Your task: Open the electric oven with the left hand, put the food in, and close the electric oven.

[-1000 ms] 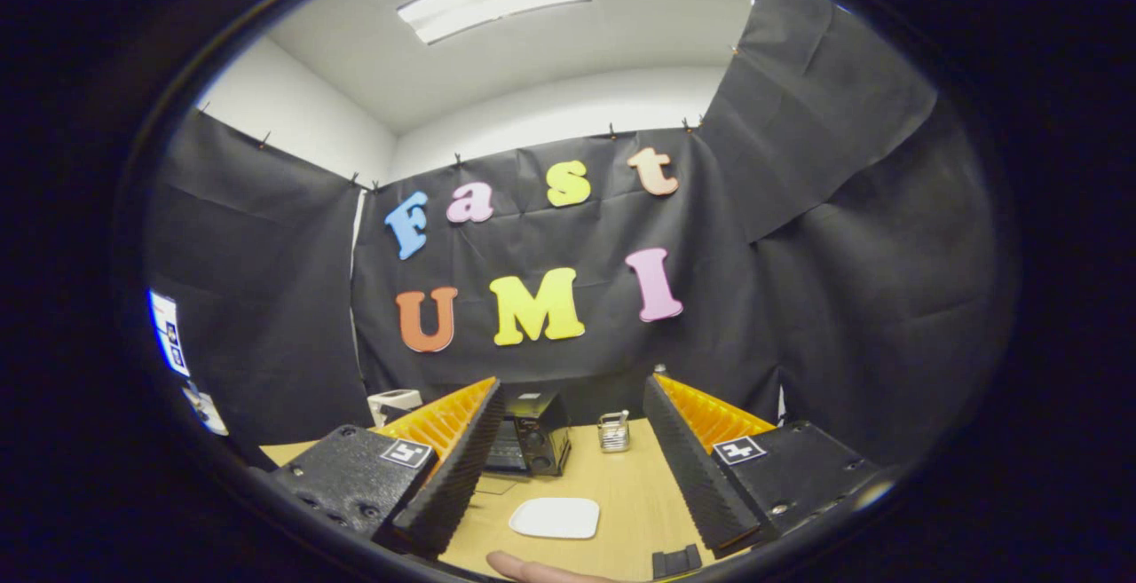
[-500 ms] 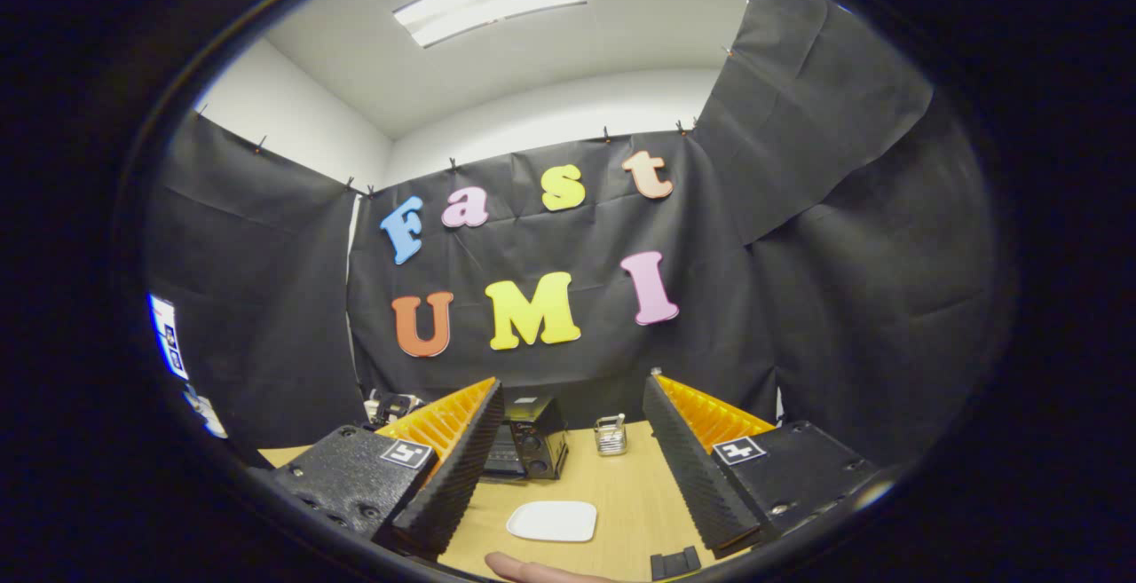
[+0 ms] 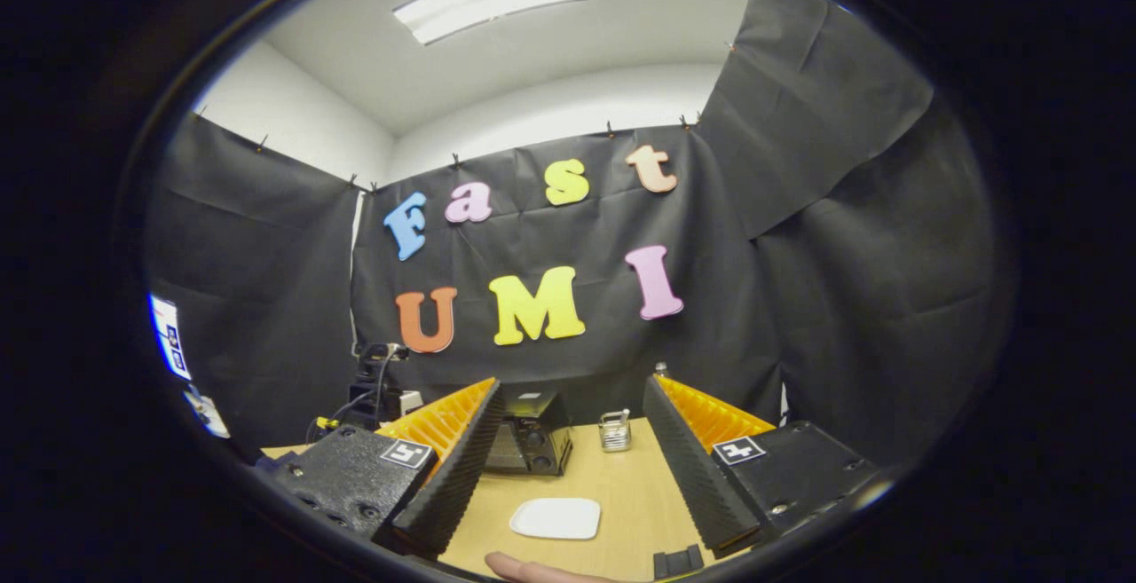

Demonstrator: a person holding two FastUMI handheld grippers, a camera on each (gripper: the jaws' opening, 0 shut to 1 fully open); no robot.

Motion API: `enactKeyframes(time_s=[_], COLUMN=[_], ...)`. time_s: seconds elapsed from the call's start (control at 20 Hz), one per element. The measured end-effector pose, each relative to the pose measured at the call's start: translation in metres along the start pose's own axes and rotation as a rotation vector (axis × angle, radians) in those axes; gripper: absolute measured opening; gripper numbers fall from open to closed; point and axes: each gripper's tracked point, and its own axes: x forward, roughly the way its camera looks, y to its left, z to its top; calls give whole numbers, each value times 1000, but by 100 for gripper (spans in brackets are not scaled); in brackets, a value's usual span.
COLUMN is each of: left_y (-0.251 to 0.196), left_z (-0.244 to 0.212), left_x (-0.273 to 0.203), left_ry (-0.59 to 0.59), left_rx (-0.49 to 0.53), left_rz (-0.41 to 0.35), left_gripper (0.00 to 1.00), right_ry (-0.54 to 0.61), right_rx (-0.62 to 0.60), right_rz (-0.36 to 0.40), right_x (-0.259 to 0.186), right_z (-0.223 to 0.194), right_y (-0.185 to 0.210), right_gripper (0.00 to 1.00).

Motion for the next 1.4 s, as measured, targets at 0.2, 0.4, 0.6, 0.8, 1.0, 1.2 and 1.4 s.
enactKeyframes(time_s=[0.2, 0.4, 0.6, 0.8, 1.0, 1.2, 1.4], left_y=[6, 14, 13, 14, 16, 16, 25], left_z=[18, 47, 61, 84, 88, 91, 100], left_x=[-35, -86, -135, -185, -222, -256, -285], left_ry=[-61, -141, -173, -246, -293, -305, -353], left_rx=[7, 18, 34, 61, 61, 61, 60], left_rz=[23, 62, 81, 101, 105, 106, 118], left_gripper=[96, 96, 96, 96, 95, 95, 95], right_ry=[4, -16, -3, 2, 14, 14, 55], right_rx=[-9, -23, -35, -42, -37, -13, -50], right_rz=[-7, 0, -18, -31, -31, -28, 0], right_x=[-1, -2, -1, -1, -5, -9, -5], right_z=[-1, 3, -1, -1, -2, -8, -27], right_y=[-2, 1, -7, -6, 4, 18, 38], right_gripper=[100, 100, 99, 97, 96, 96, 96])
